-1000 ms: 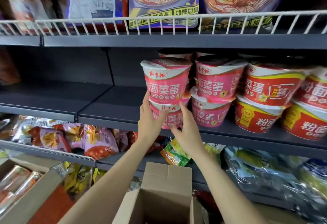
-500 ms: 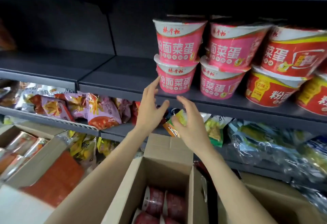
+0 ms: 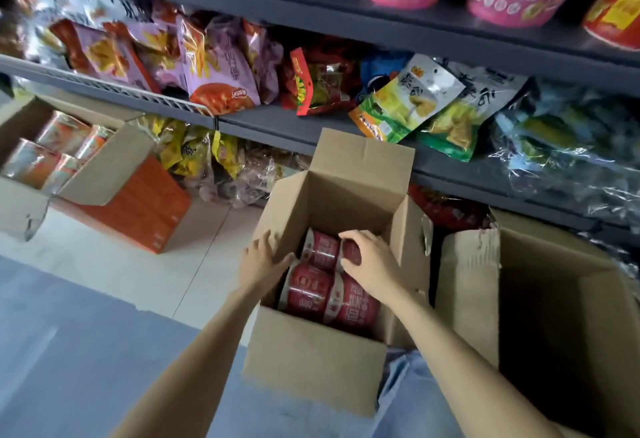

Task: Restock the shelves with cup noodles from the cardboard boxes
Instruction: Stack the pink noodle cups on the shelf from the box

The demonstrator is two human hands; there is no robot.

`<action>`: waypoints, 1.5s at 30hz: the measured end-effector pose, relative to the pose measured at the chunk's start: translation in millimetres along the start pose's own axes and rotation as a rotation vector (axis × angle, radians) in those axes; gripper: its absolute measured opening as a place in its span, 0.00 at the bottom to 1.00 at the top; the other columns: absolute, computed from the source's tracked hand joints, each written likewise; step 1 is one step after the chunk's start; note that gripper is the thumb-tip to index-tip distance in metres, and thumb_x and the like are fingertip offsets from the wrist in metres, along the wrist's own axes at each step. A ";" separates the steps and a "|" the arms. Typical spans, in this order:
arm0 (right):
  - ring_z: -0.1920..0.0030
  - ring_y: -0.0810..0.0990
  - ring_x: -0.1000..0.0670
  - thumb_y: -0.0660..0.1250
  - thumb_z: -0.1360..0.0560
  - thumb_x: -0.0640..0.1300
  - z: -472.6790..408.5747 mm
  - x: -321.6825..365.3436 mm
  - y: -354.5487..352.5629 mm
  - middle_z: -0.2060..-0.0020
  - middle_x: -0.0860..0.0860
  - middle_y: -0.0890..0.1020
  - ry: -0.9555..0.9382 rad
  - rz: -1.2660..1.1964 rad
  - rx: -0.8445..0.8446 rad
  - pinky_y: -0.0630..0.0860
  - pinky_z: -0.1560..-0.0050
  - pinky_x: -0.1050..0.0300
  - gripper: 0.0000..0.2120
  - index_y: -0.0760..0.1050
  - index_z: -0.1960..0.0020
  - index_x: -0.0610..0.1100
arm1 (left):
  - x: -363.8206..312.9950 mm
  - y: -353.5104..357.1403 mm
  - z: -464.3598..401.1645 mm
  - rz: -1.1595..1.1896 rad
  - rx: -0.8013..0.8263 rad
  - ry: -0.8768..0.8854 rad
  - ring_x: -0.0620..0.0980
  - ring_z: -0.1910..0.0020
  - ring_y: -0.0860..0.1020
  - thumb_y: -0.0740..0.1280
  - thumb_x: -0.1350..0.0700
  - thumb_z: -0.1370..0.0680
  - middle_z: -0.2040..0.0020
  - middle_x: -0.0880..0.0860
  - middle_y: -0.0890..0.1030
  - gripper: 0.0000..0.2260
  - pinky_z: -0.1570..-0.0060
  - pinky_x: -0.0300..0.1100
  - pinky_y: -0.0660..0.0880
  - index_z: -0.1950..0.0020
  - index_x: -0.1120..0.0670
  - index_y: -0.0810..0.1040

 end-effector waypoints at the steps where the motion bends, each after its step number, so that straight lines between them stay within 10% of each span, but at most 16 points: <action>1: 0.36 0.70 0.47 0.66 0.25 0.44 -2.8 -6.1 10.6 0.36 0.51 0.73 0.012 0.047 0.042 0.66 0.38 0.56 0.21 0.69 0.33 0.50 | 0.2 9.0 -2.8 0.001 -0.015 0.003 0.60 0.35 0.67 0.66 0.43 0.25 0.32 0.60 0.69 0.33 0.37 0.50 0.66 0.25 0.55 0.60; 15: 0.26 0.53 0.35 0.64 0.24 0.57 -47.4 -80.3 145.4 0.23 0.41 0.46 0.175 0.538 0.690 0.59 0.30 0.36 0.45 0.34 0.23 0.48 | 5.9 37.0 -16.0 0.047 -0.204 0.140 0.63 0.47 0.77 0.56 0.61 0.19 0.39 0.61 0.77 0.20 0.55 0.46 0.69 0.26 0.54 0.63; 21: 0.27 0.49 0.29 0.56 0.19 0.49 -57.0 -82.0 161.6 0.25 0.35 0.42 0.059 0.598 0.645 0.60 0.33 0.33 0.35 0.37 0.22 0.47 | 2.8 34.3 -21.4 0.027 -0.181 0.118 0.62 0.47 0.77 0.58 0.61 0.19 0.37 0.60 0.76 0.20 0.56 0.41 0.66 0.27 0.54 0.63; 39: 0.28 0.56 0.34 0.72 0.33 0.62 -101.7 -96.1 151.5 0.24 0.42 0.47 0.083 0.541 0.752 0.62 0.34 0.36 0.52 0.40 0.23 0.55 | 7.6 34.5 -22.0 0.041 -0.121 0.078 0.58 0.43 0.77 0.56 0.58 0.18 0.33 0.55 0.74 0.20 0.48 0.41 0.69 0.26 0.51 0.62; 45: 0.27 0.56 0.35 0.74 0.34 0.61 -138.2 -101.6 121.1 0.24 0.42 0.50 0.073 0.691 0.519 0.62 0.32 0.41 0.49 0.49 0.24 0.53 | 8.5 33.5 -20.4 0.039 -0.122 0.079 0.58 0.44 0.77 0.55 0.57 0.18 0.33 0.55 0.73 0.19 0.47 0.47 0.72 0.26 0.51 0.61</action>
Point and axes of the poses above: each hand's wrist, its own z-axis away from the middle knuckle, its own y-axis out of the palm, x = y × z, the point moved 1 cm from there along -z, towards the middle knuckle
